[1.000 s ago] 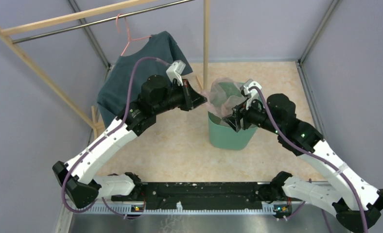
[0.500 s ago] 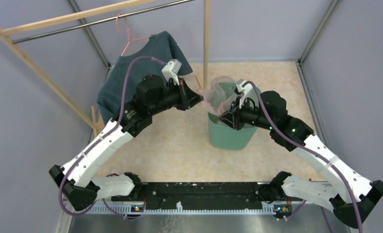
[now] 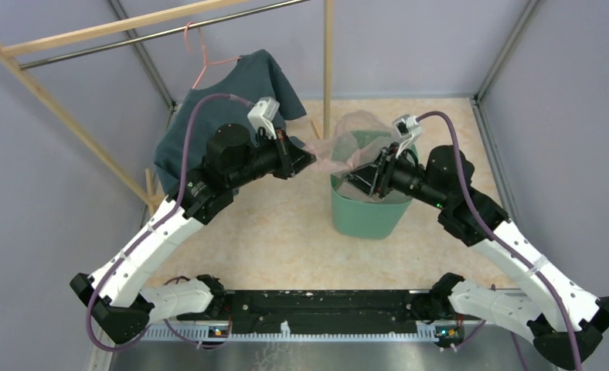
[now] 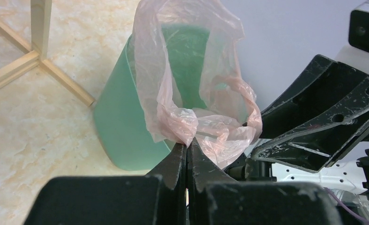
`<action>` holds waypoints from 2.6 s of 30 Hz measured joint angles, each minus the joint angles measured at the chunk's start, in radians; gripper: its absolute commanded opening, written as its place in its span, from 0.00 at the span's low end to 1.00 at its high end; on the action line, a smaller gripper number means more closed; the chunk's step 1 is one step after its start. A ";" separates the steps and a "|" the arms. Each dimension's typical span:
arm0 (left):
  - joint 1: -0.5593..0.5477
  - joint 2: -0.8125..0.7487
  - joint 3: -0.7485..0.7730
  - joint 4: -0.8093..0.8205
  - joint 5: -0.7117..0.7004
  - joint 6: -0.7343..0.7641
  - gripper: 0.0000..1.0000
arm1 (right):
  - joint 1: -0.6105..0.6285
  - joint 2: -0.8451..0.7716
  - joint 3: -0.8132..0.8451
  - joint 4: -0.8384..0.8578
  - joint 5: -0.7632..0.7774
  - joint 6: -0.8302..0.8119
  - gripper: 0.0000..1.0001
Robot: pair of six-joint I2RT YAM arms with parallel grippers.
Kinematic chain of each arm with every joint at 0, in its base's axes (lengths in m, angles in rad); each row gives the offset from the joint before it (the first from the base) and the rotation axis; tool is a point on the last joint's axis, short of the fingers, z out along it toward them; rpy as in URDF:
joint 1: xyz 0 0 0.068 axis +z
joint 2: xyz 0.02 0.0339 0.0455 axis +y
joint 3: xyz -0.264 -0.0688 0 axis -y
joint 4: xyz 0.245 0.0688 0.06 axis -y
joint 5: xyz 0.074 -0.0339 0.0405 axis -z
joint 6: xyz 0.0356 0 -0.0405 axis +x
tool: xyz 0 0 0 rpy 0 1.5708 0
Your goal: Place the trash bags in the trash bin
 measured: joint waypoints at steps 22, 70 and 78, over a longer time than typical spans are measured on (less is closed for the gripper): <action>0.000 -0.068 -0.077 -0.039 -0.027 0.011 0.00 | -0.001 0.095 -0.124 0.344 -0.077 0.347 0.33; 0.003 -0.043 -0.130 -0.137 -0.198 0.142 0.00 | -0.005 -0.330 0.038 -0.371 1.206 -0.269 0.01; 0.004 -0.008 -0.131 -0.144 -0.210 0.167 0.00 | -0.005 -0.288 -0.100 -0.235 1.318 -0.324 0.02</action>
